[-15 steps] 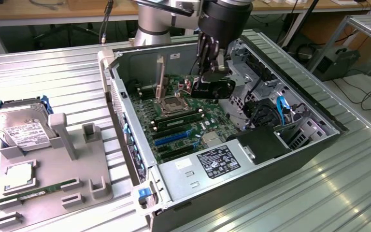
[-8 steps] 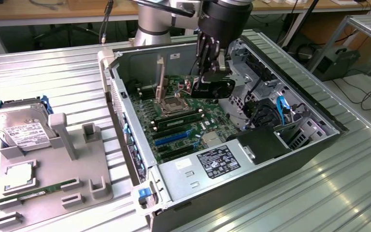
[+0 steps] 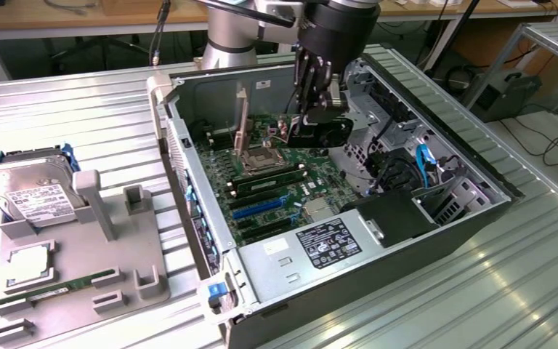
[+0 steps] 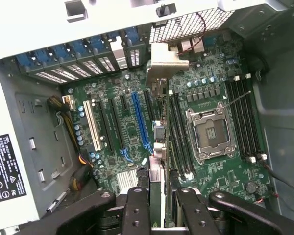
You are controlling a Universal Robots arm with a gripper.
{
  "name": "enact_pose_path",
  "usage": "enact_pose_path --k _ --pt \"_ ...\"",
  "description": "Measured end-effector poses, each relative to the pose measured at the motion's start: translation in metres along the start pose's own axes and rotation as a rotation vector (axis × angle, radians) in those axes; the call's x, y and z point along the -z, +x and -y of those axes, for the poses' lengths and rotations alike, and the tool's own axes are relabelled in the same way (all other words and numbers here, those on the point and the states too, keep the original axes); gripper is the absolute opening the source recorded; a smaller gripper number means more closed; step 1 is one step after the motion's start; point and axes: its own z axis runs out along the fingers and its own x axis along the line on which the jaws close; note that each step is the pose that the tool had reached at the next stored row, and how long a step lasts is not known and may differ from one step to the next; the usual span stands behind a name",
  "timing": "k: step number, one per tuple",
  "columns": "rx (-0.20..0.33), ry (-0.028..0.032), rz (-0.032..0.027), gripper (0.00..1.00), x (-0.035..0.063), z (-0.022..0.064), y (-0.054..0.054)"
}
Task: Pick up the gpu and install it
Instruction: 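Insert the gpu into the slot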
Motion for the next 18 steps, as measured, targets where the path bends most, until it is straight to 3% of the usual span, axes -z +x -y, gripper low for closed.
enact_pose_path --k 18 --pt "0.078 -0.0019 -0.0027 0.26 0.0 0.0 0.0"
